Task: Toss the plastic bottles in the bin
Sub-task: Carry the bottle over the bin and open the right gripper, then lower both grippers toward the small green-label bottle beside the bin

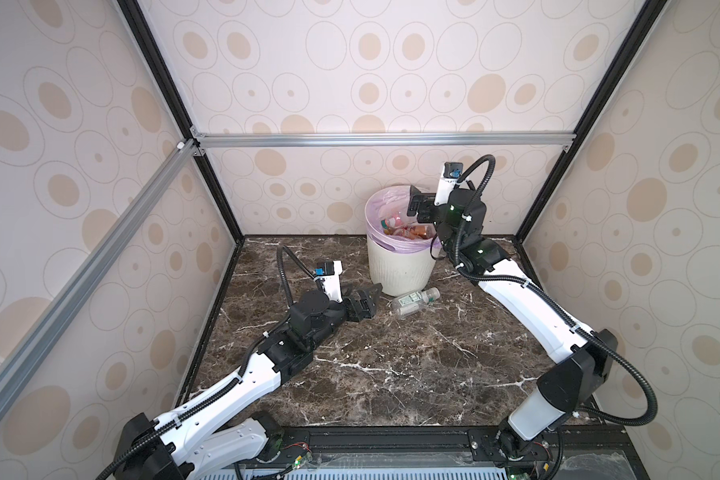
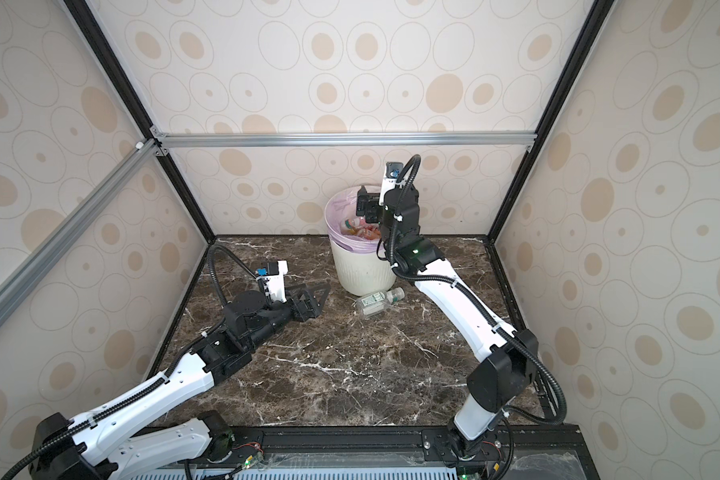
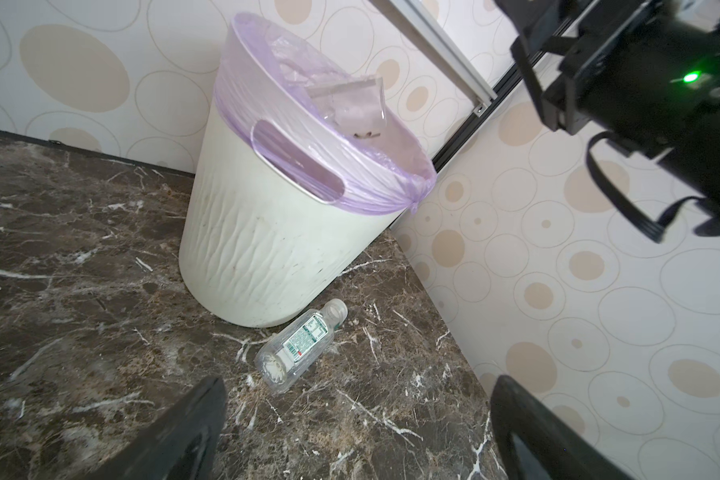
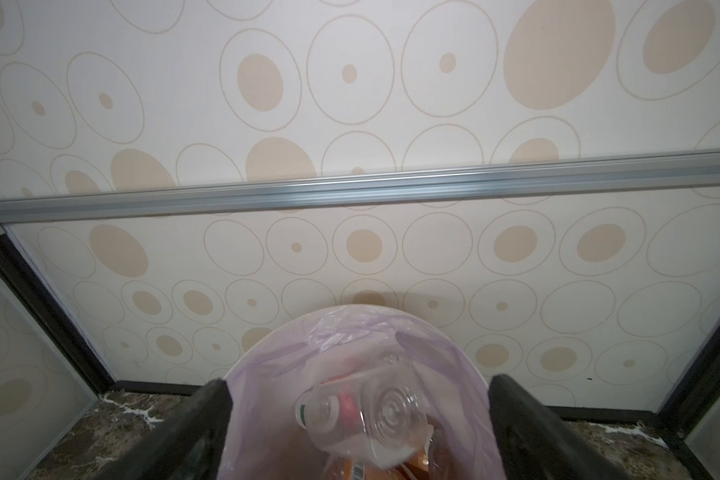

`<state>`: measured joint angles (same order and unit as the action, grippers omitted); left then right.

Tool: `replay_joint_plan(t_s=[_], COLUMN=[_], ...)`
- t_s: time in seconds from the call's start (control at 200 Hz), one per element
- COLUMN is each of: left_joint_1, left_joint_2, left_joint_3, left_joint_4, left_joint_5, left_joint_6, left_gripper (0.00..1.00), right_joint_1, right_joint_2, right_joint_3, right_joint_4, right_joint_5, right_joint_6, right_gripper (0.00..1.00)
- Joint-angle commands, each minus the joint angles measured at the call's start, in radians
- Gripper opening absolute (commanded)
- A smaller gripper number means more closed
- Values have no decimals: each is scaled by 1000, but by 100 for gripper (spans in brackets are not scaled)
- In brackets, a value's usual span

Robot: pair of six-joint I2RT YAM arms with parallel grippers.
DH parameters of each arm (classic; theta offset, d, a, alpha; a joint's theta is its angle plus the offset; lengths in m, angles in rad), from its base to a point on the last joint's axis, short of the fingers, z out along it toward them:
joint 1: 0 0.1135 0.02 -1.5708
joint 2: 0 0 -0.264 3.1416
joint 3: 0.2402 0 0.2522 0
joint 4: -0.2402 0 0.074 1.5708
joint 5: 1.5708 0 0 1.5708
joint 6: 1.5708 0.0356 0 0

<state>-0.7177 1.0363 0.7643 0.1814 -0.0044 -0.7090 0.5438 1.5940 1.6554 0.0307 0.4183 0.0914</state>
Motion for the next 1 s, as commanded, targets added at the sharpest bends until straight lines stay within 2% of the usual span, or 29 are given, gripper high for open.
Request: replay_joint_plan(t_s=[0.0, 0.34, 0.44, 0.62, 0.75, 0.865, 0.995], left_joint_1=[9, 8, 8, -8, -33, -57, -79], left_joint_2=[7, 72, 122, 225, 330, 437, 546], left_joint_3=[42, -7, -16, -17, 7, 38, 45], left_joint_4=[-28, 21, 38, 47, 59, 94, 228], left_joint_5=[3, 23, 34, 22, -3, -20, -21], left_joint_6=[19, -7, -15, -11, 15, 47, 64], left_gripper=[99, 99, 99, 99, 99, 99, 99], right_joint_1=[-2, -30, -39, -48, -65, -79, -146], right_joint_2=[-101, -376, -433, -540, -581, -585, -609], right_joint_3=[-67, -388, -471, -668, -821, -898, -952], right_joint_4=[-17, -77, -132, -201, -188, -187, -190], right_joint_5=[-8, 34, 86, 86, 41, 5, -82], right_joint_6=[-3, 24, 79, 202, 289, 317, 354], right_gripper=[99, 99, 99, 99, 99, 100, 100])
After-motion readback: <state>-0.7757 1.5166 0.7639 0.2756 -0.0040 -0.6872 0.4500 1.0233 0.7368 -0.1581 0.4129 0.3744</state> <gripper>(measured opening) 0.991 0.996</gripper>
